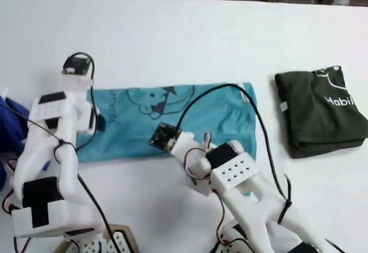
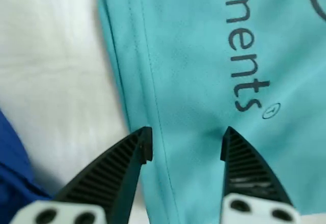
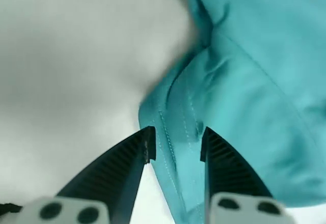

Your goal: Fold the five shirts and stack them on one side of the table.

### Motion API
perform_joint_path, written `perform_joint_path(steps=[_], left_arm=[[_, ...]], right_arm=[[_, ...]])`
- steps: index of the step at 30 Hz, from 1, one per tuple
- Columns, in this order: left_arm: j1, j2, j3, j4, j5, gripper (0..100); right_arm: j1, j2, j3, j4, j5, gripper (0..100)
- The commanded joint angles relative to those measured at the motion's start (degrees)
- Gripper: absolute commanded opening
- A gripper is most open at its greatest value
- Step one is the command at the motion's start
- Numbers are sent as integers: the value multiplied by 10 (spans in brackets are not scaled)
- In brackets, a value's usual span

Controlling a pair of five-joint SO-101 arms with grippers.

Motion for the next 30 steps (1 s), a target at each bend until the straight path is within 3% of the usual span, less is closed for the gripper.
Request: perform_joint_path(steps=[1, 7, 12, 30], left_arm=[[4, -25, 11, -33, 3, 241], [4, -24, 14, -36, 61, 241], [4, -24, 14, -40, 67, 242], [6, 74, -36, -42, 67, 242]], right_arm=[[-2, -16, 6, -23, -4, 155], [31, -16, 58, -116, -4, 88], [65, -22, 58, -142, -4, 24], [62, -23, -31, -54, -3, 22]])
